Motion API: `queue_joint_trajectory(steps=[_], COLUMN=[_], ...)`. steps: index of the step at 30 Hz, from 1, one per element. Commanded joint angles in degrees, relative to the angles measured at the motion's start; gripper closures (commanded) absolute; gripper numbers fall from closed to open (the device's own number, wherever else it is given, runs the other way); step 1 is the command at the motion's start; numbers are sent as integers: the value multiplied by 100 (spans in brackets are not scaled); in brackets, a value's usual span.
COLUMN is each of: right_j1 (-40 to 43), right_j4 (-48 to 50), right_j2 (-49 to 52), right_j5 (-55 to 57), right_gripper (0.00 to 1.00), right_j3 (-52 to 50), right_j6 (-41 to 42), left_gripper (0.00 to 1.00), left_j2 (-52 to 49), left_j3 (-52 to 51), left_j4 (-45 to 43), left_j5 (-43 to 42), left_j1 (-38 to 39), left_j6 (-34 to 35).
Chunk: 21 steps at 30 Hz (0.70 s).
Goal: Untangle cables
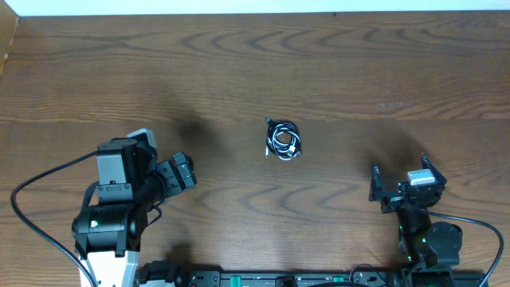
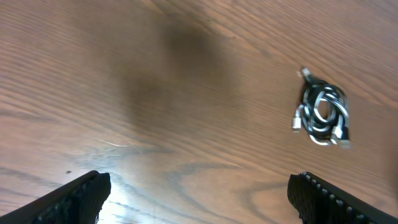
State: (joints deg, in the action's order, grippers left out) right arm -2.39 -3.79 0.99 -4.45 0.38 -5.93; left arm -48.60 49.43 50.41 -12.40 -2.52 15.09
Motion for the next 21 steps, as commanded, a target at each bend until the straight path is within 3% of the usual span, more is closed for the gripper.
queue_joint_trajectory(steps=[1,17,21], right_j1=[-33,-33,-33], right_j4=[-24,-24,-26], right_j2=[-20,-20,-20], right_j5=[4,2,2], right_gripper=[1,1,1], right_j3=[-7,-7,-7], right_j6=[-35,-35,-35], left_gripper=[4,4,4], left_j2=[0,0,7], left_j3=[105,107,107], left_j4=[17,-247,-249], left_j5=[-348,-409,-407], left_j1=[-20,-20,120], left_j6=[70,52,-249])
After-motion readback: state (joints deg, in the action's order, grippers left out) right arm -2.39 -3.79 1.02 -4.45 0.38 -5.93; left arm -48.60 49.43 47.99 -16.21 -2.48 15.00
